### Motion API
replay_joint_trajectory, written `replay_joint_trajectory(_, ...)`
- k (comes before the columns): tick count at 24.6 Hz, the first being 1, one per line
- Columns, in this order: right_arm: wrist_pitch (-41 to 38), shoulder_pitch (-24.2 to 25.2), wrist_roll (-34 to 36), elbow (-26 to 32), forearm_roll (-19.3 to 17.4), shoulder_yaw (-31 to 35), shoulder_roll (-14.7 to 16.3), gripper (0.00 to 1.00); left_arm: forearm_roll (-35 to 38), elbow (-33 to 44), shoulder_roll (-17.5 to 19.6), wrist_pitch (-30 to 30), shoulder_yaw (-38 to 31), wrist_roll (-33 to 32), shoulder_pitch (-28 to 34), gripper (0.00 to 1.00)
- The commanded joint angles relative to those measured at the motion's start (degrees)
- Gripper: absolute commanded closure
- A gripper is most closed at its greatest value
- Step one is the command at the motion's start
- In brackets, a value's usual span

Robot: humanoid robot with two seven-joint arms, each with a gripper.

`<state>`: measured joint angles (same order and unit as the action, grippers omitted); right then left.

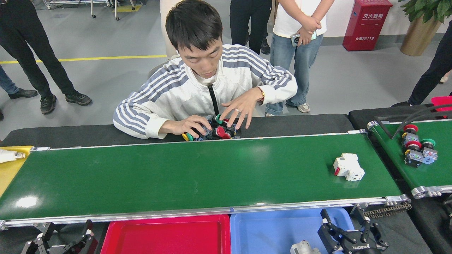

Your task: Pick switch part from conveyor to tray

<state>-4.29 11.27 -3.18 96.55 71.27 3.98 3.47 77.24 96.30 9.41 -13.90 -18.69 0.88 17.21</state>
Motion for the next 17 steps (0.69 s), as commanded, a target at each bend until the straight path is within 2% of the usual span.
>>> replay_joint_trajectory(1, 1.04, -3.18, -0.43, -1.71, 1.06, 0.24, 0.48, 0.02, -0.08, 0.56, 0.61, -0.42, -0.12, 0.35, -0.08, 0.0)
replay_joint_trajectory(5, 1.13, -10.56, -1.04, -9.09, 3.7, 0.15, 0.39, 0.02, -0.08, 0.65, 0.08, -2.62, -0.56, 0.35, -0.08, 0.0)
replay_joint_trajectory(12, 1.22, -18.74, -1.66, -17.62, 4.05, -1.61, 0.22, 0.02, -0.08, 0.65, 0.17, -2.71, -0.39, 0.26, -0.16, 0.0)
replay_joint_trajectory(17, 7.28, -26.82, -1.57, -26.94, 3.79, -8.73, -0.05, 0.02, 0.19, 0.56, 0.26, -2.62, -0.39, 0.26, -0.43, 0.0)
